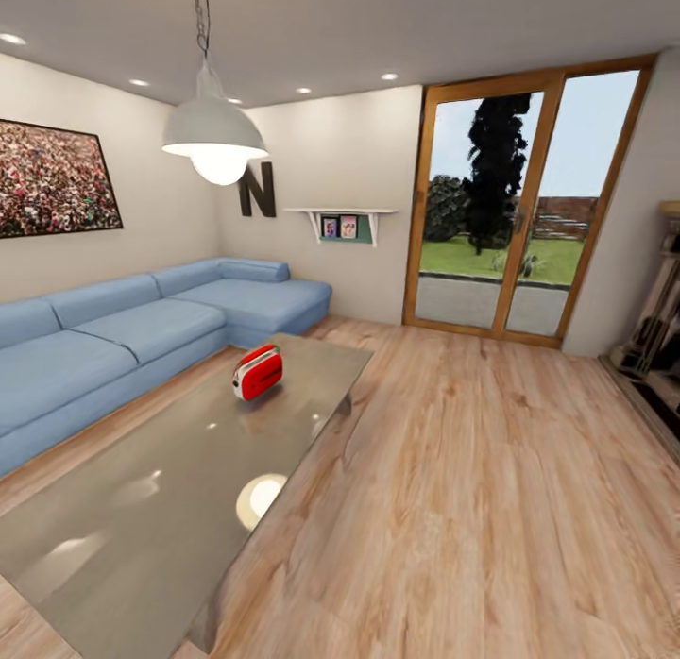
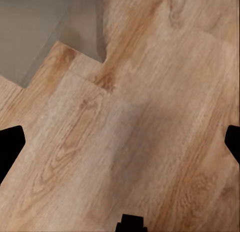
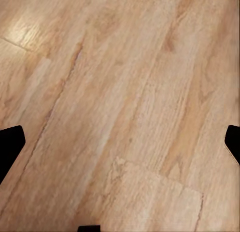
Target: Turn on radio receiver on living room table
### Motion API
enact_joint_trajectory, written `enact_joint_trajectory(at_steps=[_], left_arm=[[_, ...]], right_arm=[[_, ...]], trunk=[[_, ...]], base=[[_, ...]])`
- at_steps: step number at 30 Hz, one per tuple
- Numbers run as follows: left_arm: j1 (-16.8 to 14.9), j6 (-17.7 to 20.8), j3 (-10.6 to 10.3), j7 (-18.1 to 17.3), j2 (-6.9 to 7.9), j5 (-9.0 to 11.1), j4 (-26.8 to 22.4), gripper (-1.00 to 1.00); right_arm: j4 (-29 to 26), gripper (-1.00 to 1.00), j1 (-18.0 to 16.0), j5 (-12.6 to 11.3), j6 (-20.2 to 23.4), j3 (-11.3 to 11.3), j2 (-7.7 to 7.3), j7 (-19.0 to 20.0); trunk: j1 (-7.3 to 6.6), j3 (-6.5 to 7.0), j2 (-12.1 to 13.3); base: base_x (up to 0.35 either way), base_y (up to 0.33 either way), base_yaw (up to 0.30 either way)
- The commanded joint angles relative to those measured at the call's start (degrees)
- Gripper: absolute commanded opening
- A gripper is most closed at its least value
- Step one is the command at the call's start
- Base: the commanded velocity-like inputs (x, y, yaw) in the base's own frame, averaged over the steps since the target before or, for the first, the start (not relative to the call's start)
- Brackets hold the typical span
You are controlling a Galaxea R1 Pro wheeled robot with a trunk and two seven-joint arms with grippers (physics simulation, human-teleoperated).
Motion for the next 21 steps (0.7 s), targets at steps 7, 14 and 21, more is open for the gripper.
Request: enact_joint_trajectory(at_steps=[7, 14, 21], left_arm=[[-0.01, 0.08, -0.08, 0.08, -0.04, -0.05, 0.0, 1.0], [-0.03, 0.09, -0.08, 0.15, -0.04, -0.05, 0.01, 1.0], [-0.05, 0.09, -0.09, 0.17, -0.04, -0.02, 0.02, 1.0]], right_arm=[[0.01, 1.0, -0.02, 0.0, 0.0, 0.0, 0.0, -0.07], [0.03, 1.0, -0.01, 0.0, 0.0, 0.0, 0.0, -0.07], [0.02, 1.0, -0.01, 0.0, 0.0, 0.0, 0.0, -0.07]], trunk=[[0.0, 0.0, 0.0], [0.0, 0.0, 0.0], [0.0, 0.0, 0.0]], base=[[0.318, -0.088, -0.28], [0.318, -0.108, -0.28], [0.318, -0.123, -0.28]])
